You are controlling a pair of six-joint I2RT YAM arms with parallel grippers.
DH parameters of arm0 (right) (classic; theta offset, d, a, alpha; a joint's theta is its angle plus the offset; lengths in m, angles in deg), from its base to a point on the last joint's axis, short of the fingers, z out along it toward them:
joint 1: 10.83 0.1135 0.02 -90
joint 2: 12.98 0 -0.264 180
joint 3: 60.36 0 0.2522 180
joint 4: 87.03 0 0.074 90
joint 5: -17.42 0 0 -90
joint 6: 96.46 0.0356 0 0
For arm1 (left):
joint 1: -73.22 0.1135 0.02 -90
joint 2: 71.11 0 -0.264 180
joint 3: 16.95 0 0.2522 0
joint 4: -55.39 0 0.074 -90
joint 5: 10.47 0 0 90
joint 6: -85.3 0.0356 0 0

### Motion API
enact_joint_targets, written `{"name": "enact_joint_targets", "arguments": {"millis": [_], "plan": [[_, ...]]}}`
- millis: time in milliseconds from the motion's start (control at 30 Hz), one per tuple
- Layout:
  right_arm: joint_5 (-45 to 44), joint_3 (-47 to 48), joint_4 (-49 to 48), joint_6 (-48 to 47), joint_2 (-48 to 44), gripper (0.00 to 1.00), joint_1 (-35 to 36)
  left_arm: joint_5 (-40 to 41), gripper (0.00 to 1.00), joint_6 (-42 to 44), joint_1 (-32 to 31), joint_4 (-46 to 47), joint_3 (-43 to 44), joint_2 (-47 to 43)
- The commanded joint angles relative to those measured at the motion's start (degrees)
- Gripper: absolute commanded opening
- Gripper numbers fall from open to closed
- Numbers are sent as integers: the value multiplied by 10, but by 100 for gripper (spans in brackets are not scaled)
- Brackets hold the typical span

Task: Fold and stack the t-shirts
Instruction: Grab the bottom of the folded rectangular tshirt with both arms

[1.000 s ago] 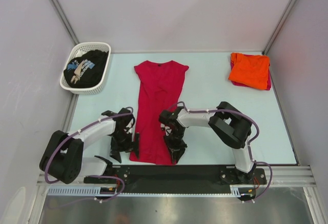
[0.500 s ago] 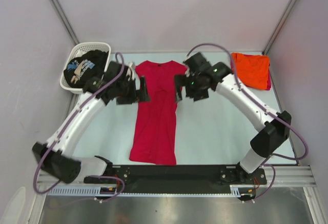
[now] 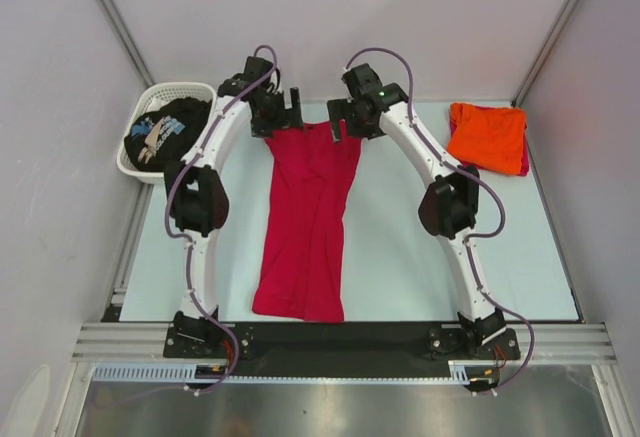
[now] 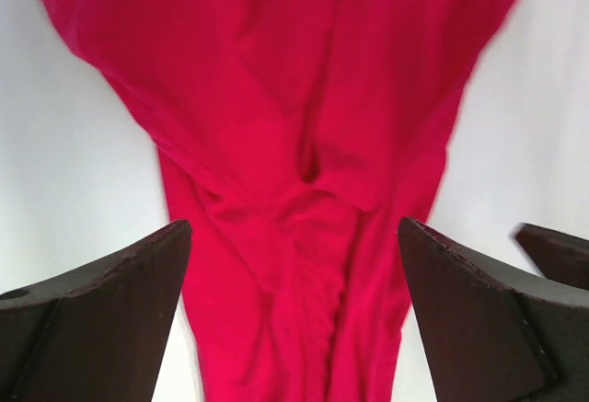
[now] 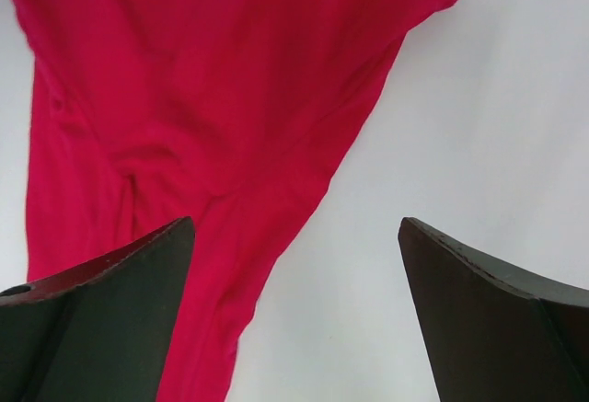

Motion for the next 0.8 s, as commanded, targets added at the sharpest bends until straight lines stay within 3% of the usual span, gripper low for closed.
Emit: {"name": "enact_joint_targets", "arguments": {"millis": [0,233,567,767], "plan": [[-11,45,-5,-5,7,98,-32,-90,99,-15,24,19,20,50],[-1,-40,-55,-10,-23,98,-68,-282,99,-100,35,147,-30,101],[57,-77,-67,-9,-20,98,-99,-299,100,-148,22,156,49,181],[78,-74,-72,-7,-17,97,-104,-314,89,-162,13,158,80,220]]}}
